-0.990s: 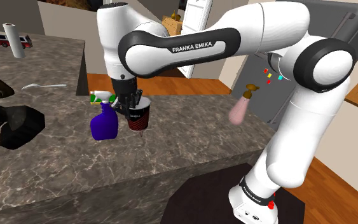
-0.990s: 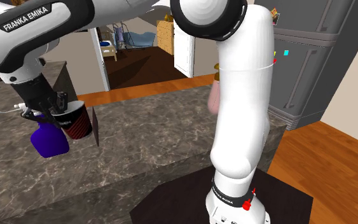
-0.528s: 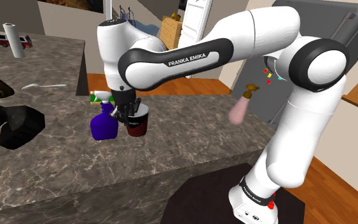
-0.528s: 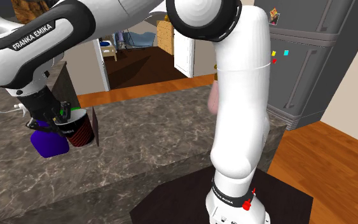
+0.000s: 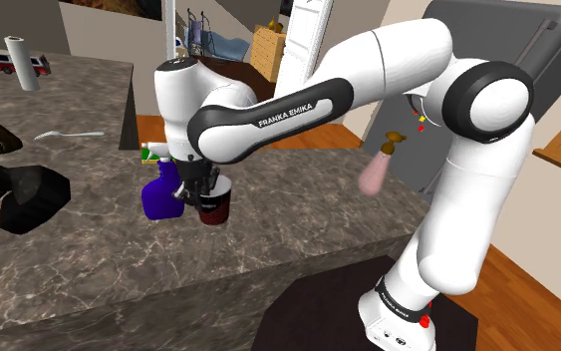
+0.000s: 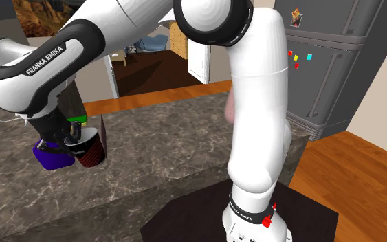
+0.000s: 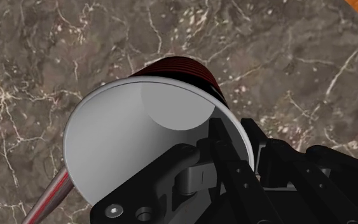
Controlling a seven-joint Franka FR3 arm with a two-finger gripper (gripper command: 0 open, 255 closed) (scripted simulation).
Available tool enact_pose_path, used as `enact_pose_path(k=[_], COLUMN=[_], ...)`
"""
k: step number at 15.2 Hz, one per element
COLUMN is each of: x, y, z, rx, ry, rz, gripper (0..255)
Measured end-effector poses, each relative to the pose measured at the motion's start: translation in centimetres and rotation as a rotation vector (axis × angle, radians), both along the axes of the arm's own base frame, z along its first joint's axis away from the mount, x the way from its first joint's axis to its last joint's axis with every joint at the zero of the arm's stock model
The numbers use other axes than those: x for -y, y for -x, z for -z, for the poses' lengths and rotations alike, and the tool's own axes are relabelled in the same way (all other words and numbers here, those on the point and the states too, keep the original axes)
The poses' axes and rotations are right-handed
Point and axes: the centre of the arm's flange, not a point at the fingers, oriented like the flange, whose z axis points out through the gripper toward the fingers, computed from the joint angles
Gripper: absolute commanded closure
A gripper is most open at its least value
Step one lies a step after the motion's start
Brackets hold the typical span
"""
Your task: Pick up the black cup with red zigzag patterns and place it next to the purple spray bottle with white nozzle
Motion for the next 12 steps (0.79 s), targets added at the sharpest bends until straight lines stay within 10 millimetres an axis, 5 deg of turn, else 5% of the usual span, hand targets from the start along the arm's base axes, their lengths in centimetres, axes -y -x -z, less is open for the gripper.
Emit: enact_pose_path(k=[8, 9, 12], x=[0.03, 0.03, 0.02], y=[0.06, 0.06, 0.06], z=[1.39, 1.39, 1.37], rx=[0.0, 0.0, 0.001], ry=[0.0, 0.0, 0.0], rz=[0.0, 0.0, 0.0], gripper=[255, 0, 0])
